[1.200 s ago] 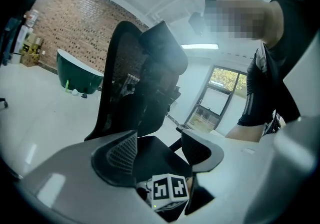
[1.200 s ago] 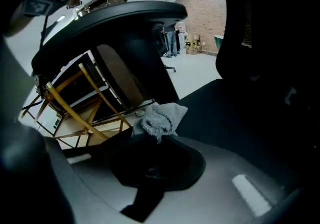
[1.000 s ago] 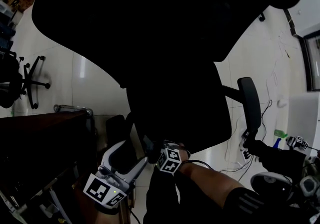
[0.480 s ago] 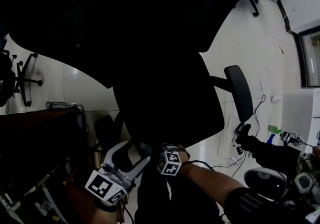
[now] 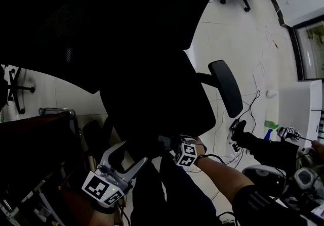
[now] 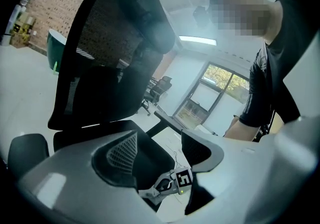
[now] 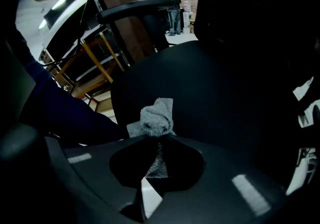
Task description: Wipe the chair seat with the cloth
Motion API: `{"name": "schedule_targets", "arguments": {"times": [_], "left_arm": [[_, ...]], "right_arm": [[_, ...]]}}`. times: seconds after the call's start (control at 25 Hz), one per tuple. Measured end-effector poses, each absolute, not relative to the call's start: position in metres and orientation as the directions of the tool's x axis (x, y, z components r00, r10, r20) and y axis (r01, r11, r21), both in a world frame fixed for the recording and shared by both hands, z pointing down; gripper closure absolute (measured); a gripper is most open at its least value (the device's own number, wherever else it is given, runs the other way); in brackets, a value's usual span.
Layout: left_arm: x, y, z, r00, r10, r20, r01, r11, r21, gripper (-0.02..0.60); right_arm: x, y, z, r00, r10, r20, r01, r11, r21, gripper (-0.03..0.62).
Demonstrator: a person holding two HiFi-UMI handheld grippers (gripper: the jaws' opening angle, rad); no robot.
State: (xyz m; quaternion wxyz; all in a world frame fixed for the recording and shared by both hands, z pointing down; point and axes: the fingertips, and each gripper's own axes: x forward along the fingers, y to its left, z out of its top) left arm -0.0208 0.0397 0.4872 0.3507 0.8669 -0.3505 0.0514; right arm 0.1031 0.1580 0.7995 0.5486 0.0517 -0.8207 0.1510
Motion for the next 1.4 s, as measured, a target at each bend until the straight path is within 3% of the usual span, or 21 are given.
{"name": "schedule_targets", "arguments": {"times": [0.36, 0.6, 0.88, 1.16, 1.4], "left_arm": [[0.013, 0.035, 0.483, 0.783, -0.537, 0.315, -0.607, -0.546, 0.578, 0.281], [0.023, 0.031, 0.480, 0.791, -0.529, 0.308, -0.598, -0.559, 0.574, 0.284], [0.020, 0.018, 0.481, 0.780, -0.548, 0.301, -0.609, -0.557, 0.564, 0.284], [0.011, 0.000, 0.479, 0.754, -0.587, 0.293, -0.636, -0.543, 0.548, 0.284], [-0.009, -0.006, 0.490, 0.728, -0.614, 0.304, -0.660, -0.508, 0.554, 0.284]], "right_arm": [[0.226, 0.102, 0.796, -0.244, -0.026, 0.969, -0.360, 0.931, -0.066, 0.566], [0.279, 0.075, 0.784, -0.173, -0.101, 0.980, -0.507, 0.862, -0.001, 0.566], [0.210, -0.046, 0.746, -0.364, -0.307, 0.879, -0.714, 0.699, -0.052, 0.566], [0.159, -0.211, 0.750, -0.303, -0.410, 0.860, -0.748, 0.661, 0.052, 0.566], [0.147, -0.274, 0.767, -0.243, -0.404, 0.882, -0.717, 0.687, 0.117, 0.565]]}}
